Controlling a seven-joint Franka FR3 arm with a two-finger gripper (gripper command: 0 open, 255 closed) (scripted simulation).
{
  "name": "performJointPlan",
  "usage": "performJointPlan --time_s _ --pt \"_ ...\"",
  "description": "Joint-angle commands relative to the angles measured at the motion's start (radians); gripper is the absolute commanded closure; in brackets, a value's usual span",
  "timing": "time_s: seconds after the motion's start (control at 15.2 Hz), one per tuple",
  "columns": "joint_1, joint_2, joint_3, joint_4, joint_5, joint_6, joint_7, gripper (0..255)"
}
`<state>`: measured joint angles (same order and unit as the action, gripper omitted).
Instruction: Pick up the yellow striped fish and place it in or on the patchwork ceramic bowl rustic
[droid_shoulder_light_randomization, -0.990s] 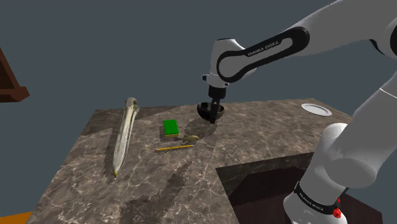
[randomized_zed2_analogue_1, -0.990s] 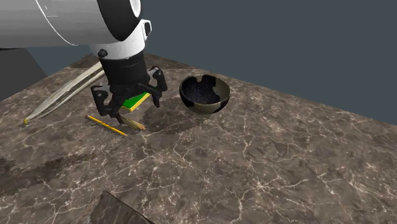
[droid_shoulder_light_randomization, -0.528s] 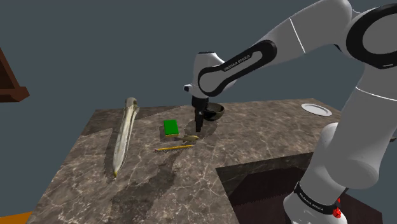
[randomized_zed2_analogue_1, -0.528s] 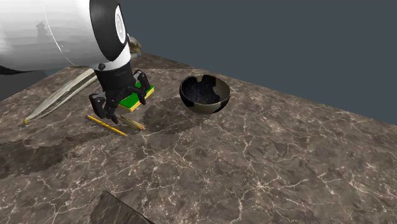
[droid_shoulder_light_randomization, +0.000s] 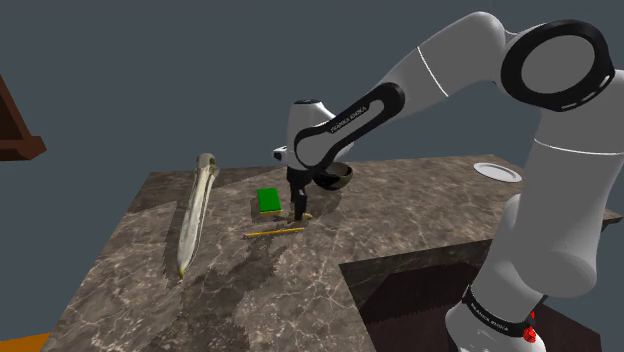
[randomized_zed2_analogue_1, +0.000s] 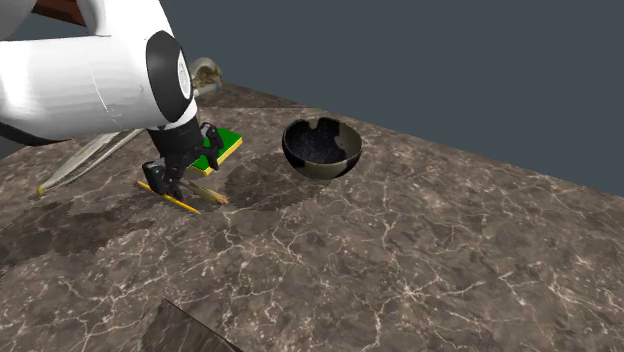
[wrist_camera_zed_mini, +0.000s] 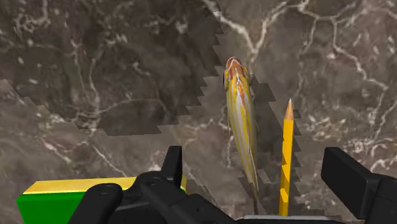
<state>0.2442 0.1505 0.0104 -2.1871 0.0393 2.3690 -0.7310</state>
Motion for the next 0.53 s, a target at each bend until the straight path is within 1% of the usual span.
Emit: performJointPlan --time_s 0.0,0.13,0.46 --pt "0.001 0.019 0.001 -0.003 0.0 0.023 0.0 0" --pt "0.001 0.034 0.001 -0.008 0.001 0.043 0.0 0" --pt "0.001 0.034 0.001 -0.007 0.001 0.043 0.0 0"
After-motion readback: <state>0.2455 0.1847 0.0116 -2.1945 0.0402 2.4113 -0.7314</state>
